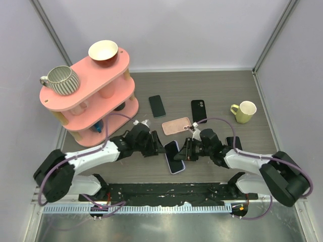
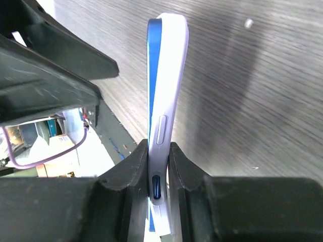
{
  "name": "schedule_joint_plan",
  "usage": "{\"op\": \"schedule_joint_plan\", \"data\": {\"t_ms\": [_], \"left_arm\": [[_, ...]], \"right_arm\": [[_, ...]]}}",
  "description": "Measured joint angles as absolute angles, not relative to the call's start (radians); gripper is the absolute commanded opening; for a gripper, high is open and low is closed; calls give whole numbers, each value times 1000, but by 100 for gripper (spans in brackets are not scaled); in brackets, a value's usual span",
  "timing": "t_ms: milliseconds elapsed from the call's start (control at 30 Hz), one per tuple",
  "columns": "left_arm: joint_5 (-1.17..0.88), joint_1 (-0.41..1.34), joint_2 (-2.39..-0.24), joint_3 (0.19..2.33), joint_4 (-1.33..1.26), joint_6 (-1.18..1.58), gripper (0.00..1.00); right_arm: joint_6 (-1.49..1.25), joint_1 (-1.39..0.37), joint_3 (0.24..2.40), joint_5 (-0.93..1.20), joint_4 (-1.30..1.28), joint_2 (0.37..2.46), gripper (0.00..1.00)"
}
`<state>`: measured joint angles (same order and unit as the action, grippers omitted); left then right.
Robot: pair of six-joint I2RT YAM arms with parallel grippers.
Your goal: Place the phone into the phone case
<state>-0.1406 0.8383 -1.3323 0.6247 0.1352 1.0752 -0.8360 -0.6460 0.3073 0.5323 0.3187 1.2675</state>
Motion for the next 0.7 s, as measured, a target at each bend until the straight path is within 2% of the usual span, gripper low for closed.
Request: {"op": "schedule_joint_plan", "data": {"t_ms": [167, 333, 633, 700], "left_arm": [[-132, 810, -1146, 671, 191, 1015, 69], [-160, 805, -1018, 672, 183, 964, 72], [-294, 803, -941, 547, -57, 997, 67], [-327, 803, -959, 521, -132, 1028, 59]], "right_arm": [[-826, -646, 309, 525, 269, 1083, 1], [-855, -646, 310, 524, 282, 923, 1], [-950, -646, 308, 578, 420, 814, 1], [-982, -646, 294, 601, 483, 818, 1]]}}
